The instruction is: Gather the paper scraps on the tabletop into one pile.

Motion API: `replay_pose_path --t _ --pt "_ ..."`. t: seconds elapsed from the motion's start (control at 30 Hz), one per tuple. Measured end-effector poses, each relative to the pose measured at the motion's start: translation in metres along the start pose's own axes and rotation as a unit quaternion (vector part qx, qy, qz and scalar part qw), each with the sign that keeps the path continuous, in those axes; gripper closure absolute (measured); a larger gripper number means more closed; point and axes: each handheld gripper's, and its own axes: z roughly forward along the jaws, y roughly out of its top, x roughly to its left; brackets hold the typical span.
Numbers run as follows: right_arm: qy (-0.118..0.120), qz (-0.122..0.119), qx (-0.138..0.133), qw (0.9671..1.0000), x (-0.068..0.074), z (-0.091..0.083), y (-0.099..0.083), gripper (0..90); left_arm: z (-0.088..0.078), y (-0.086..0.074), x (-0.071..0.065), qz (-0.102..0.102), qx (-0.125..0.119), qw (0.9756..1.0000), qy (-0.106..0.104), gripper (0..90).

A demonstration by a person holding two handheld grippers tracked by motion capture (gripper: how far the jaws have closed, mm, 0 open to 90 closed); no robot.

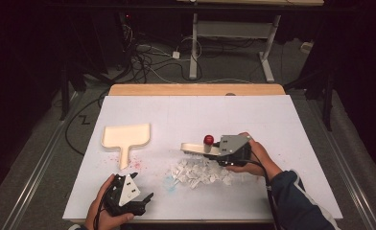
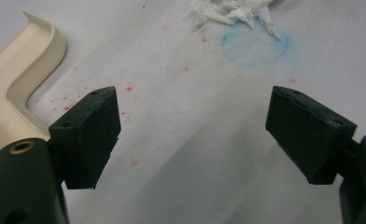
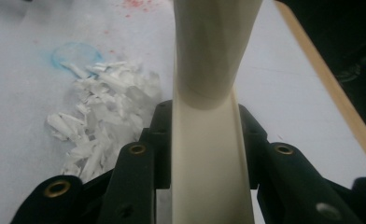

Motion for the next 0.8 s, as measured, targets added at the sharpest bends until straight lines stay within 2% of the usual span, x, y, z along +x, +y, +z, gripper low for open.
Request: replay_pose_path --t 0.07,0.13,0.2,0.3,0.4,0.47,0.63,0.8 --pt "-0.021 0.016 0.006 0.9996 0.0 -0.014 -0.003 67.6 0.0 0.0 0.0 0.001 -0.002 1.0 -0.001 17.1" --pt "-0.022 0.033 0.001 0.9992 -0.002 -0.029 -0.006 67.7 0.0 0.0 0.0 0.001 -0.001 1.0 -0.001 17.1" --pt "-0.047 0.047 0.007 0.9978 -0.002 -0.045 -0.01 67.6 0.0 0.001 0.0 0.003 -0.001 1.0 -0.001 17.1" --pt "-0.073 0.091 0.02 0.9929 -0.002 -0.067 -0.02 67.7 -0.002 0.002 -0.001 0.007 -0.005 1.0 0.0 17.1" --pt "-0.101 0.123 0.056 0.9858 0.004 -0.081 -0.033 67.7 -0.002 0.002 -0.001 0.009 -0.006 0.9999 -0.001 17.1" --pt "-0.105 0.131 0.083 0.9823 0.01 -0.088 -0.041 67.7 -0.002 0.002 -0.001 0.012 -0.004 0.9999 -0.002 17.1" --pt "-0.1 0.156 0.121 0.9751 0.026 -0.108 -0.06 67.7 -0.001 0.003 -0.002 0.015 -0.005 0.9999 -0.004 17.1" --pt "-0.079 0.174 0.137 0.972 0.041 -0.131 -0.074 67.7 0.0 0.004 -0.002 0.015 -0.004 0.9999 -0.004 17.1"
